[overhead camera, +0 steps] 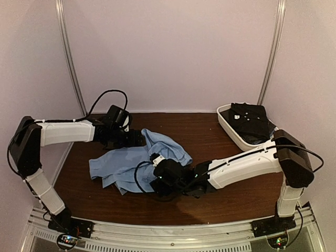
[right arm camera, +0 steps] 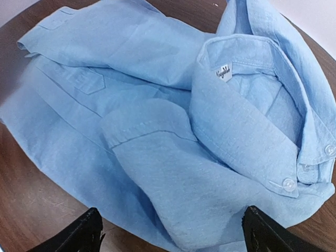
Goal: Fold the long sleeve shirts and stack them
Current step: Flatten out the crumpled shirt at the center of the board.
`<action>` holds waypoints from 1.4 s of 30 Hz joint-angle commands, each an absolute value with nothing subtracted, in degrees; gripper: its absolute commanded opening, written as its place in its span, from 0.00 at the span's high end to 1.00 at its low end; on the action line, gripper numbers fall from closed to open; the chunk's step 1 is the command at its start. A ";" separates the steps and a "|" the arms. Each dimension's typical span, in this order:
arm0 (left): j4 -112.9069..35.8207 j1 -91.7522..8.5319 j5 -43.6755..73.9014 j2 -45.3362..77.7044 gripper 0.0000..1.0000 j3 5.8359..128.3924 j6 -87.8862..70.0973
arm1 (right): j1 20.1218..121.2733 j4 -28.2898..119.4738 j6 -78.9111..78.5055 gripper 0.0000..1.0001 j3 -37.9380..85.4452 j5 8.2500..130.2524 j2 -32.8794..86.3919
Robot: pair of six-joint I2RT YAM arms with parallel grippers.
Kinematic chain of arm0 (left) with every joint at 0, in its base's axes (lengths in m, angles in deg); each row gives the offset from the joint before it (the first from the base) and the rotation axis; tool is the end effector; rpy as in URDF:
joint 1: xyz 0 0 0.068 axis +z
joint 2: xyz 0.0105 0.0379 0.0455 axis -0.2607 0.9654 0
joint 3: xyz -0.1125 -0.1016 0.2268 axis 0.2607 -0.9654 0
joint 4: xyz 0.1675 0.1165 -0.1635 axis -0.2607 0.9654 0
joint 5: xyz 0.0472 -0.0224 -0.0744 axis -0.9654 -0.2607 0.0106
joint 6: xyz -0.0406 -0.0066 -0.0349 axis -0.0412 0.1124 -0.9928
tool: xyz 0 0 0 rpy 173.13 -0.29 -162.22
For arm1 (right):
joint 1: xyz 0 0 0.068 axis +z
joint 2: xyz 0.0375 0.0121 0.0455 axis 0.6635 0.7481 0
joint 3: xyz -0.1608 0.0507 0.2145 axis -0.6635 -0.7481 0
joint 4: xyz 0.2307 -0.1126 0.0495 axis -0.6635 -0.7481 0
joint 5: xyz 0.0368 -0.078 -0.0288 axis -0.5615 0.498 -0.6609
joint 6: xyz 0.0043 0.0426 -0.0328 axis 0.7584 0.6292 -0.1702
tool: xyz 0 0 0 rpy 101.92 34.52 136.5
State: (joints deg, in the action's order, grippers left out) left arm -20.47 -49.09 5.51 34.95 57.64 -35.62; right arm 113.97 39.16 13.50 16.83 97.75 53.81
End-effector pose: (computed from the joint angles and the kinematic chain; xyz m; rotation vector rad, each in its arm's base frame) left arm 0.2936 -0.1970 0.2193 -0.1047 2.4719 -0.5449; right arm 0.1340 0.3808 0.1774 -0.8689 2.1792 0.3808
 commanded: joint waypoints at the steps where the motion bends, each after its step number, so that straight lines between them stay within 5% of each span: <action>1: -26.52 -47.73 9.12 40.73 0.19 63.83 -33.81 | 114.00 36.54 15.63 0.07 18.83 103.46 56.05; 9: -26.45 -47.28 10.81 52.52 0.29 73.69 -33.61 | 113.24 35.41 18.15 0.41 19.92 105.98 58.52; 13: -26.00 -47.28 10.65 54.29 0.58 76.48 -33.57 | 112.11 34.76 20.36 0.71 18.35 107.10 56.14; 17: -25.00 -47.32 8.80 52.71 0.92 76.86 -33.04 | 110.77 33.11 21.67 0.88 17.03 108.98 52.74; 20: -23.94 -47.31 6.25 49.98 1.00 76.77 -31.69 | 109.30 31.42 22.57 0.96 16.36 110.15 49.54; 31: -15.87 -47.37 -3.74 30.72 1.00 78.83 -22.98 | 102.07 29.02 16.10 1.00 17.09 116.87 30.63; 42: -11.24 -47.37 1.67 11.30 1.00 89.05 -13.02 | 99.58 33.21 -2.82 1.00 28.57 116.72 18.63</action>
